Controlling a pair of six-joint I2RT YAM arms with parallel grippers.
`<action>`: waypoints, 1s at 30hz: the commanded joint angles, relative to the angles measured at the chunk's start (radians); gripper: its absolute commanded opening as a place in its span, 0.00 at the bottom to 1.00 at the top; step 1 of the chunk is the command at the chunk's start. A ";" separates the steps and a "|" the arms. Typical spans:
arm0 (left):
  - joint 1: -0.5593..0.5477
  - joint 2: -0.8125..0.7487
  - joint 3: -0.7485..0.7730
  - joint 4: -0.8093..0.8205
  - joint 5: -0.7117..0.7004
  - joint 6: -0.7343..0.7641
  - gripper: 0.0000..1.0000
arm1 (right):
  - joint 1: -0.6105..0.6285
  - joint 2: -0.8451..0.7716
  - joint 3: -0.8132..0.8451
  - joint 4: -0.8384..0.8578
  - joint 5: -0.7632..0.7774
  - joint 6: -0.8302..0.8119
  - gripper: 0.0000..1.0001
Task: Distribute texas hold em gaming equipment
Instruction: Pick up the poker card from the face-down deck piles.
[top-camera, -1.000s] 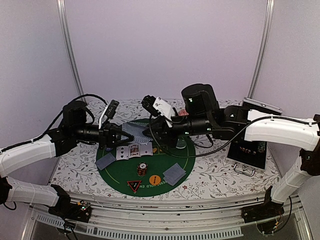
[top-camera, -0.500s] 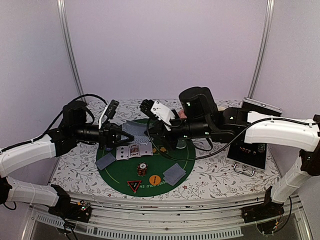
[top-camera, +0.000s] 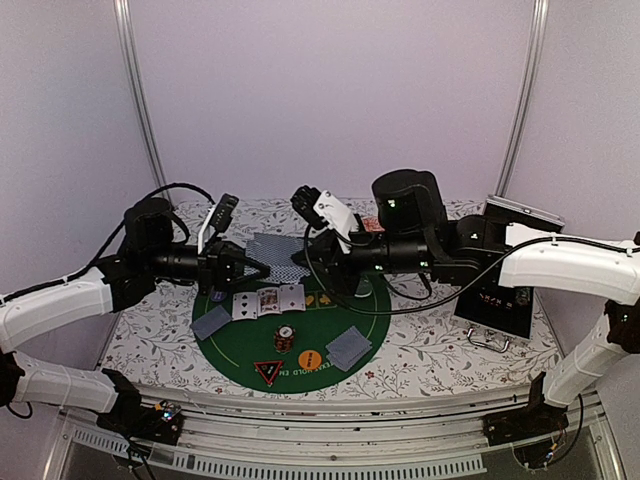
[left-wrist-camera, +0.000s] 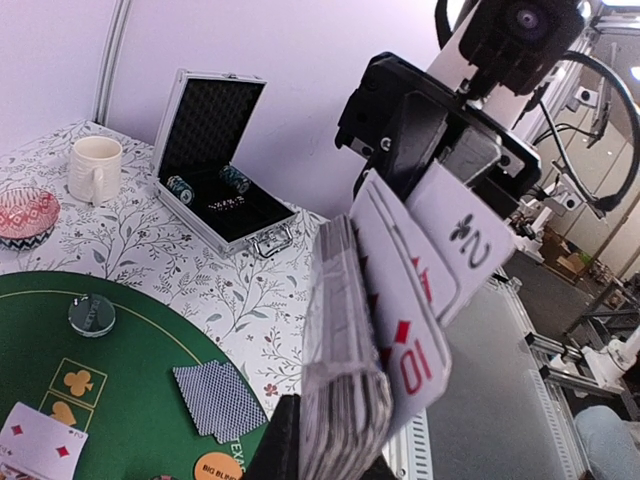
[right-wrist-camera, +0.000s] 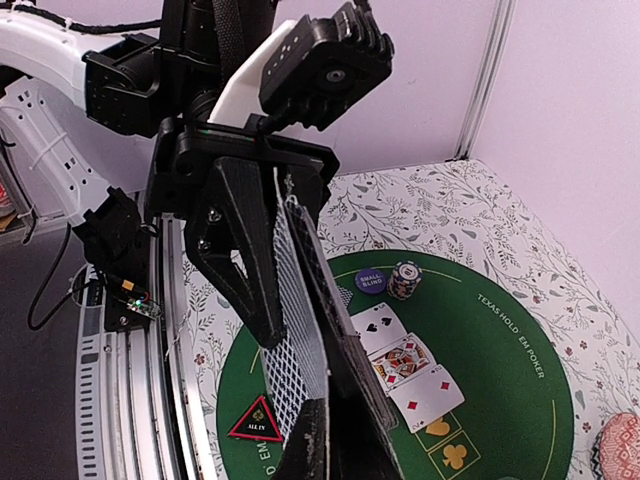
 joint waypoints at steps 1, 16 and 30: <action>0.016 0.007 0.011 -0.026 0.011 -0.010 0.00 | -0.040 -0.072 -0.006 0.028 0.028 0.024 0.01; 0.016 -0.005 -0.008 0.044 0.058 -0.055 0.01 | -0.063 -0.044 0.013 0.031 0.046 0.045 0.02; 0.016 -0.010 -0.009 0.061 0.084 -0.067 0.07 | -0.074 -0.060 -0.001 0.028 0.060 0.057 0.01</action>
